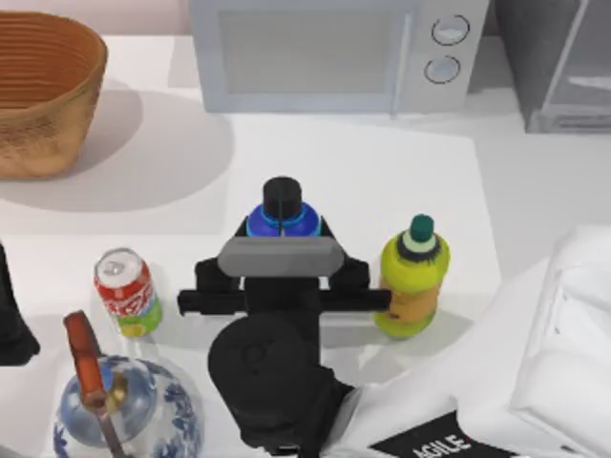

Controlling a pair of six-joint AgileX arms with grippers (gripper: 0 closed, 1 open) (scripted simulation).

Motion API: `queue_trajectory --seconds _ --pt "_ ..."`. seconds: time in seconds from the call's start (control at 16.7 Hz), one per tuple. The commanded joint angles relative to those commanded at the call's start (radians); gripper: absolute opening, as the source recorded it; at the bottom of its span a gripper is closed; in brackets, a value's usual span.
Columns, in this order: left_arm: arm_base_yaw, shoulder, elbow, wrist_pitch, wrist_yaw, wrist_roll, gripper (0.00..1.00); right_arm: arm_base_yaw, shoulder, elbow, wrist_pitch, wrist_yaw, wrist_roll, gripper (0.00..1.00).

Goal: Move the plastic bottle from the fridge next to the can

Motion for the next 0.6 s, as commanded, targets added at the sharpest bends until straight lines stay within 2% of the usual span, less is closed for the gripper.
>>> queue_trajectory --seconds 0.6 --pt "0.0 0.0 0.0 0.0 0.0 0.0 1.0 0.0 0.0 0.0 0.0 0.0 0.0 0.75"
